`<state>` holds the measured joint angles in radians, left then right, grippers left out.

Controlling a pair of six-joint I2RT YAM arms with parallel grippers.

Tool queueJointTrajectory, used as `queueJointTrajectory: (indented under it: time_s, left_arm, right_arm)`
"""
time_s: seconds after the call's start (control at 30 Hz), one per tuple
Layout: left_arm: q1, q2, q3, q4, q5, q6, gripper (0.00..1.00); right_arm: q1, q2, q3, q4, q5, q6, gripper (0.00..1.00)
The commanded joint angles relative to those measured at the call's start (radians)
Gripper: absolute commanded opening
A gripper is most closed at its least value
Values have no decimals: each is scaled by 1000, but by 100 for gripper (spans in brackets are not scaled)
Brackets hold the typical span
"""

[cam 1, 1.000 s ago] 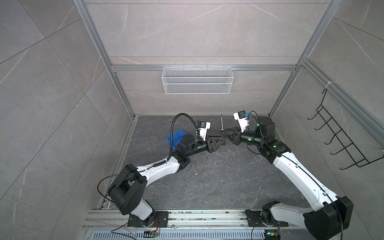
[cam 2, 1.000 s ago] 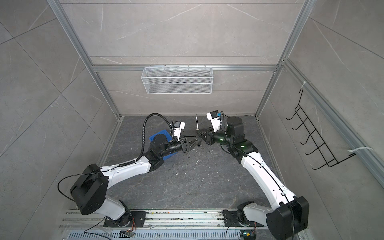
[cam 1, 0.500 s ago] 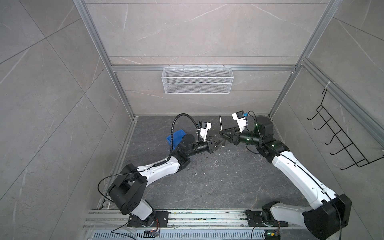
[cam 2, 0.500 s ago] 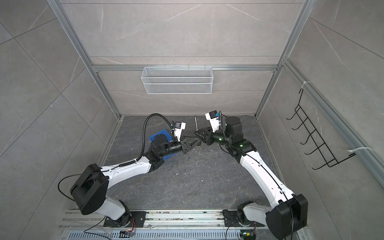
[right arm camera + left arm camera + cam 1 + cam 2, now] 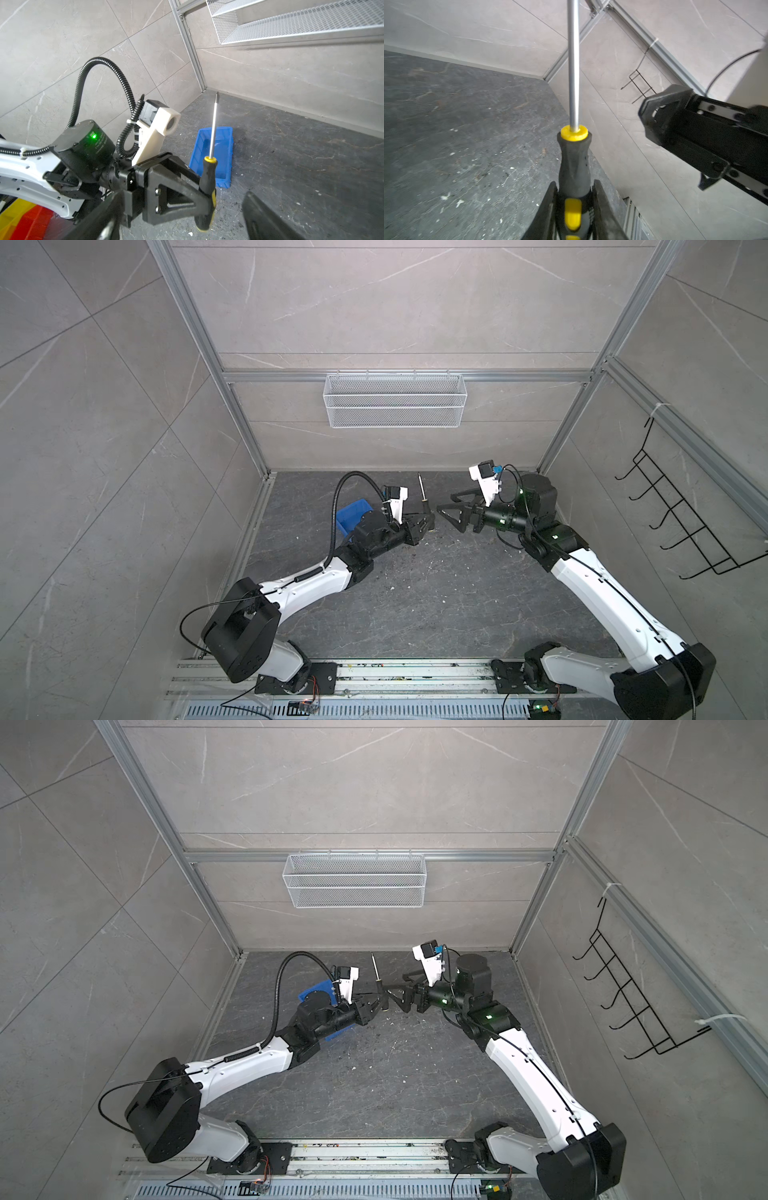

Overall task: Put the screwdriver in the bin
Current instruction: 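Open and withdraw the right gripper while the left gripper carries the screwdriver to the bin, then lower the screwdriver into the blue bin with the left gripper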

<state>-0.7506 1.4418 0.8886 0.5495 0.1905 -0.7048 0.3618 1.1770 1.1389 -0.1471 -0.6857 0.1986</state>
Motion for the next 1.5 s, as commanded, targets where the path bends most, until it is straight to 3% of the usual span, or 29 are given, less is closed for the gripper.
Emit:
queueJointTrajectory:
  time_s: [0.0, 0.2, 0.37, 0.67, 0.87, 1.47]
  left_arm:
    - [25, -57, 0, -76, -128, -25, 0]
    - [72, -65, 21, -291, -250, -157, 0]
    - [154, -52, 16, -430, -264, -316, 0]
    - [240, 4, 117, -827, -380, -349, 0]
    - [268, 112, 244, -1051, -370, -344, 0]
    - [321, 382, 471, -1212, -288, -384, 0]
  right_arm:
    - [13, -26, -1, -60, -5, -48, 99]
    - [66, -34, 1, -105, 27, -113, 99]
    - [117, -22, 14, -134, 67, -149, 99]
    - [203, 22, 28, -148, 119, -209, 99]
    - [258, 34, 9, -127, 188, -253, 99]
    - [331, 70, -4, -143, 288, -312, 99]
